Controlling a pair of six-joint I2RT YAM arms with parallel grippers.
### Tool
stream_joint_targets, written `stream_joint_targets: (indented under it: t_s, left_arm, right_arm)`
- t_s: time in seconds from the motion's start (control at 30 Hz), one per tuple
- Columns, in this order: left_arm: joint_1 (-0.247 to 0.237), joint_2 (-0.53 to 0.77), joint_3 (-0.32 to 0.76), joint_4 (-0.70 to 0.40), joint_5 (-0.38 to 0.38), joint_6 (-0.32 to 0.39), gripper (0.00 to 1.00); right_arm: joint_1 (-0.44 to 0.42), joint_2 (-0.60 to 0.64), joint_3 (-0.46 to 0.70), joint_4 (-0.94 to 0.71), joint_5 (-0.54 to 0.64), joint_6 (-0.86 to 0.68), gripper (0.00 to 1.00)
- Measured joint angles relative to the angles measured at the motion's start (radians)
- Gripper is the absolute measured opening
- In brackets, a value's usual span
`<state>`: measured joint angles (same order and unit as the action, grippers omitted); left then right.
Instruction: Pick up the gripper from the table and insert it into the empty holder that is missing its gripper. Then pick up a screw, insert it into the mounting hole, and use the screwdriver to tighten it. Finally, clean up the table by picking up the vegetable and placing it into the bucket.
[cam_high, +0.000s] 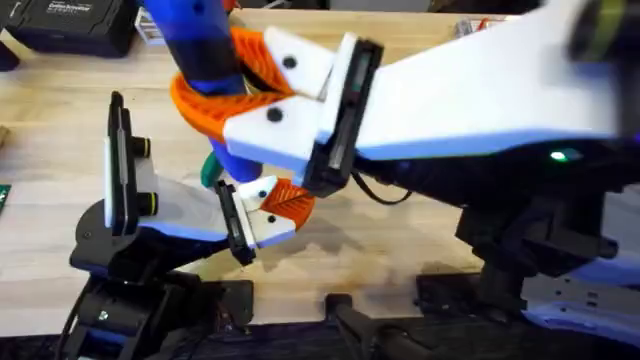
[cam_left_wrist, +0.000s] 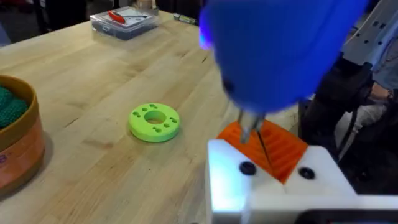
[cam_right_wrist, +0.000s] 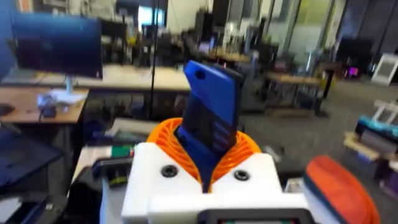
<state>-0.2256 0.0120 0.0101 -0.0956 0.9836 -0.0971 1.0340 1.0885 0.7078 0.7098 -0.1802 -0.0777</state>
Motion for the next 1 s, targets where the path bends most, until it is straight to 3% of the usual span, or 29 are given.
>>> stream_joint_targets:
  t_s: [0.17,0.37,0.73,1.0]
  left_arm:
    - [0.0,0.0,0.0,0.0,0.0,0.0,0.004]
    - [0.0,0.0,0.0,0.0,0.0,0.0,0.004]
    - [0.0,0.0,0.0,0.0,0.0,0.0,0.004]
    - [0.0,0.0,0.0,0.0,0.0,0.0,0.004]
  right_arm:
    - [-0.001,-0.004,0.0,0.074,0.0,-0.009,0.023]
    - [-0.077,-0.008,0.0,-0.026,0.021,-0.115,0.023]
    - [-0.473,0.052,0.0,-0.529,0.208,-0.758,0.023]
    - [-0.726,0.224,0.0,-0.583,0.266,-1.047,0.023]
